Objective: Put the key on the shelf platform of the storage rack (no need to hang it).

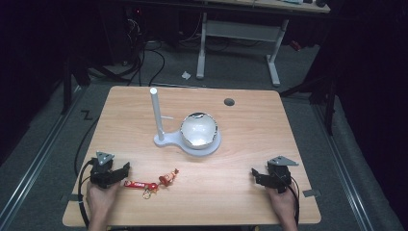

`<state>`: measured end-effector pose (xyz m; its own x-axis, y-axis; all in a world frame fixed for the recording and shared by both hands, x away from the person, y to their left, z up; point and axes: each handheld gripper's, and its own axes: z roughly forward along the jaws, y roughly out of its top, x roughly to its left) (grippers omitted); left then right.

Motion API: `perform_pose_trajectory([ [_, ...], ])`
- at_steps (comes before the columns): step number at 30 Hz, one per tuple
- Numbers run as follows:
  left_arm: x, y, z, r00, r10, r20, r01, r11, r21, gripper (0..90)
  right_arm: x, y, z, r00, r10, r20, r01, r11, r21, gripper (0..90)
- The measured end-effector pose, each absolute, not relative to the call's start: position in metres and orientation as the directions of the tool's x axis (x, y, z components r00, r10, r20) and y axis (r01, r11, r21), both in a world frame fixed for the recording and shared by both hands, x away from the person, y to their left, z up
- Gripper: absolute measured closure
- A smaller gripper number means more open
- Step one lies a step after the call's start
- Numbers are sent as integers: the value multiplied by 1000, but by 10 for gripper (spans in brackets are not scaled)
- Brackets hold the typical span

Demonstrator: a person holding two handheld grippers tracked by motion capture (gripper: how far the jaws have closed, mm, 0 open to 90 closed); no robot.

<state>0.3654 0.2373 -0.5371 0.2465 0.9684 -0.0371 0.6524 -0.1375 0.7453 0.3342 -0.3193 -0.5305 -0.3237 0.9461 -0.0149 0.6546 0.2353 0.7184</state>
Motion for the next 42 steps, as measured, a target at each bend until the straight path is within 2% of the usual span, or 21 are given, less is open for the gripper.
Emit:
perform_pose_trajectory([
  [14, 365, 245, -528, 246, 966, -75, 668, -113, 735, 318, 334, -319, -531, -324, 946, -14, 654, 235, 719, 267],
  [23, 353, 240, -507, 301, 949, -90, 618, -123, 776, 304, 334, -319, -531, -324, 946, -15, 654, 236, 718, 267],
  [27, 351, 231, -508, 331, 938, -103, 645, -146, 750, 335, 334, -319, -531, -324, 946, -15, 654, 235, 719, 267],
  [31, 350, 219, -501, 362, 927, -103, 632, -163, 758, 336, 334, -319, -531, -325, 946, -15, 654, 236, 718, 267],
  [42, 344, 186, -494, 457, 882, -112, 617, -223, 755, 279, 334, -319, -531, -326, 945, -15, 654, 238, 718, 267],
])
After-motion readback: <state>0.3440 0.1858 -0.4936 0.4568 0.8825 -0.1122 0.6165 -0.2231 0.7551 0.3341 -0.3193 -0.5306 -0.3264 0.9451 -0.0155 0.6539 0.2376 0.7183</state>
